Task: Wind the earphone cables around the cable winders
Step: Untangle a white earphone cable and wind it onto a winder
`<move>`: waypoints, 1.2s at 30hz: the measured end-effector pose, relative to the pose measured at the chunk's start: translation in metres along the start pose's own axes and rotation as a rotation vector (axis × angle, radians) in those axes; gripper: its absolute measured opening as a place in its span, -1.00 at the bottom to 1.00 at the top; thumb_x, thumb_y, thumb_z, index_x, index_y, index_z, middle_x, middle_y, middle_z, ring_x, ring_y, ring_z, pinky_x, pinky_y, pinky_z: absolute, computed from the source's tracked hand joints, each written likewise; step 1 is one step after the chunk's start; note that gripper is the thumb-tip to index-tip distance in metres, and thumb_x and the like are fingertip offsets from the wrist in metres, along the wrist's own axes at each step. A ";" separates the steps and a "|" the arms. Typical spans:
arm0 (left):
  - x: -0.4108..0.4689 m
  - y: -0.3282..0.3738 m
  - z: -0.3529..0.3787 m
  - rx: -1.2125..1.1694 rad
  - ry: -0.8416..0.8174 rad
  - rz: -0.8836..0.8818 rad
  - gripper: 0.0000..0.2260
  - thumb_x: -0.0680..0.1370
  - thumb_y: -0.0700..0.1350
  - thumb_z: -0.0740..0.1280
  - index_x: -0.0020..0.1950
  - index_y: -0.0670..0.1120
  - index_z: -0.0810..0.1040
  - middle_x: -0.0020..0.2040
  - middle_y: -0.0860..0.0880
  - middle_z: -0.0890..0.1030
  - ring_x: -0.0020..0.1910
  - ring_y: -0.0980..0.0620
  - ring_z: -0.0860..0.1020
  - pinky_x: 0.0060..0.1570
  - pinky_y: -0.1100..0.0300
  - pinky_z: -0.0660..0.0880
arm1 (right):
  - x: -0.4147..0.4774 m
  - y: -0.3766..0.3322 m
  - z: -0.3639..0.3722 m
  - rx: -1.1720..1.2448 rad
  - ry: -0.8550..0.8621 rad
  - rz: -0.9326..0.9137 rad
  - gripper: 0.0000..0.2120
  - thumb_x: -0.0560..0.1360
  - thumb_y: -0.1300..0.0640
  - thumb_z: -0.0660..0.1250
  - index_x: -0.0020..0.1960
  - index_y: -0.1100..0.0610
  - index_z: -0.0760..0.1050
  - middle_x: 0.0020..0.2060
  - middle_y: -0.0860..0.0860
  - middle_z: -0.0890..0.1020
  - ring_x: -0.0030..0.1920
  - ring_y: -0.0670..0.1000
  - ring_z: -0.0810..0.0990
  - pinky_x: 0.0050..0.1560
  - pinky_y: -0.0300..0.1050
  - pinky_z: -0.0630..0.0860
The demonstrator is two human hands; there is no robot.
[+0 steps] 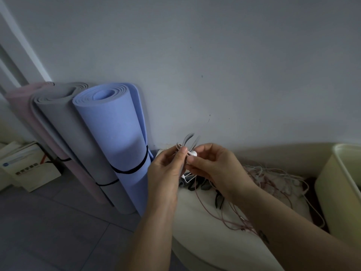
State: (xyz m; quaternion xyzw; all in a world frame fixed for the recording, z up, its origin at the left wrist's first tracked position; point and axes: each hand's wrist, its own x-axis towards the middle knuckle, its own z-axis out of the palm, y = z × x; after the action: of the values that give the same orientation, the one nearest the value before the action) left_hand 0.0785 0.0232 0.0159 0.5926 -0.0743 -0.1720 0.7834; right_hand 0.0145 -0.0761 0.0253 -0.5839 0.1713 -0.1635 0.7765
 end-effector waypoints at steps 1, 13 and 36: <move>-0.001 0.000 0.000 -0.008 0.001 -0.004 -0.96 0.49 -0.12 0.41 -0.08 -0.04 0.63 -0.17 0.02 0.72 -0.09 0.09 0.68 -0.09 0.22 0.55 | -0.001 0.000 0.000 -0.114 0.034 -0.059 -0.87 0.39 0.30 0.45 -0.12 0.18 0.53 -0.20 0.13 0.69 -0.21 0.09 0.69 -0.15 -0.18 0.61; -0.001 0.003 -0.003 0.008 -0.148 -0.017 -0.81 0.38 -0.11 0.43 -0.03 -0.09 0.62 -0.18 -0.02 0.72 -0.11 0.07 0.69 -0.12 0.25 0.60 | -0.001 -0.005 -0.011 -0.056 -0.036 0.005 -0.91 0.37 0.31 0.44 -0.16 0.25 0.55 -0.18 0.25 0.67 -0.11 0.20 0.67 0.03 -0.03 0.62; -0.001 -0.004 0.005 0.044 -0.051 -0.008 -0.90 0.47 -0.17 0.43 -0.03 -0.05 0.63 -0.15 -0.03 0.71 -0.07 0.01 0.68 0.03 0.10 0.57 | -0.003 0.000 -0.012 0.106 0.028 0.046 -0.97 0.43 0.31 0.37 -0.14 0.23 0.54 -0.25 0.13 0.66 -0.23 0.05 0.64 -0.13 -0.18 0.60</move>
State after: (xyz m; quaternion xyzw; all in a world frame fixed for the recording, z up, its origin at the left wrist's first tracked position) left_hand 0.0753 0.0177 0.0136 0.6052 -0.0958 -0.1886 0.7674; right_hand 0.0065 -0.0856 0.0226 -0.5355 0.1867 -0.1627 0.8074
